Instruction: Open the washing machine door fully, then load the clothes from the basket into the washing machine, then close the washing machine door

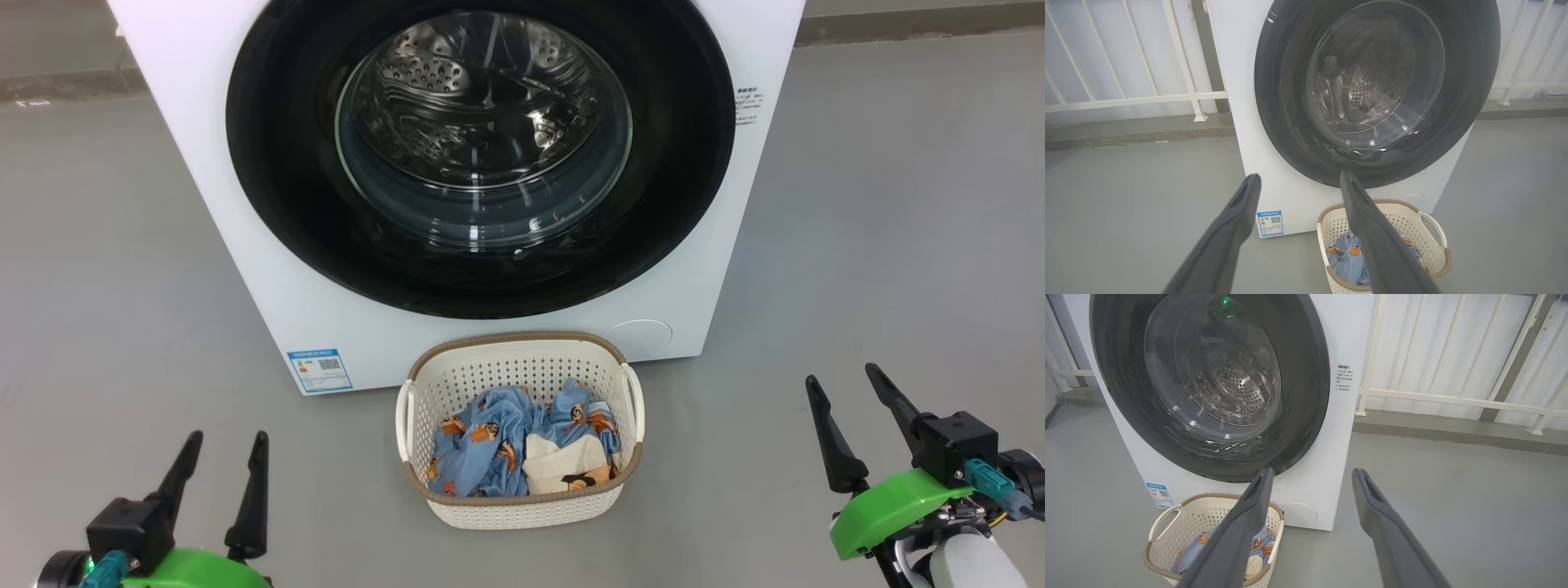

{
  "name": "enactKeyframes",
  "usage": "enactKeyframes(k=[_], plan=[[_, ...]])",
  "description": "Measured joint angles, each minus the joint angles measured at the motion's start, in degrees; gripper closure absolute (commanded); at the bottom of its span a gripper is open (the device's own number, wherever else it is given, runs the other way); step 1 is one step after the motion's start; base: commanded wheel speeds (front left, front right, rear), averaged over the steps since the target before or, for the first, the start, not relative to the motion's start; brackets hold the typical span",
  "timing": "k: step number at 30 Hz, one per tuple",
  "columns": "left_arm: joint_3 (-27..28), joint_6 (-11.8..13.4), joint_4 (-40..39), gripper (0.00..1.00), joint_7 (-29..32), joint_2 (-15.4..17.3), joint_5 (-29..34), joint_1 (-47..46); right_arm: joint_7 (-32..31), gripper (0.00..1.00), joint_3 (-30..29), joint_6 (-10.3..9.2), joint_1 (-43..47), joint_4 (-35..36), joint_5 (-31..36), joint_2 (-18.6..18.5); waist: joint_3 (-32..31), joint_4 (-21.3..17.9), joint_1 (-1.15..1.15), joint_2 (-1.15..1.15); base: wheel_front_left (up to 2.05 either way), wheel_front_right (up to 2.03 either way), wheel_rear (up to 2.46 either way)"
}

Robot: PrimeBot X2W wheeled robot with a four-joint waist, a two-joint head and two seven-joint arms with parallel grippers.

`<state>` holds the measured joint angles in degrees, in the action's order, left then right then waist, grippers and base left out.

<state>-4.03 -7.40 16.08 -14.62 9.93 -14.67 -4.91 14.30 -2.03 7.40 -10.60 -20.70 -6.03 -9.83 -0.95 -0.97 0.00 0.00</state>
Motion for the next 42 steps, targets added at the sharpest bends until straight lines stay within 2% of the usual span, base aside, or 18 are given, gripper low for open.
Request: enactKeyframes(k=[42], plan=[[2.2,0.0,1.2,0.00,0.0,-0.8,-1.2,-0.8,0.0,0.00,-1.1,0.00,-0.3,-0.3,-0.6,0.6,0.3,0.1,0.00,0.00,0.00,0.00,0.00]])
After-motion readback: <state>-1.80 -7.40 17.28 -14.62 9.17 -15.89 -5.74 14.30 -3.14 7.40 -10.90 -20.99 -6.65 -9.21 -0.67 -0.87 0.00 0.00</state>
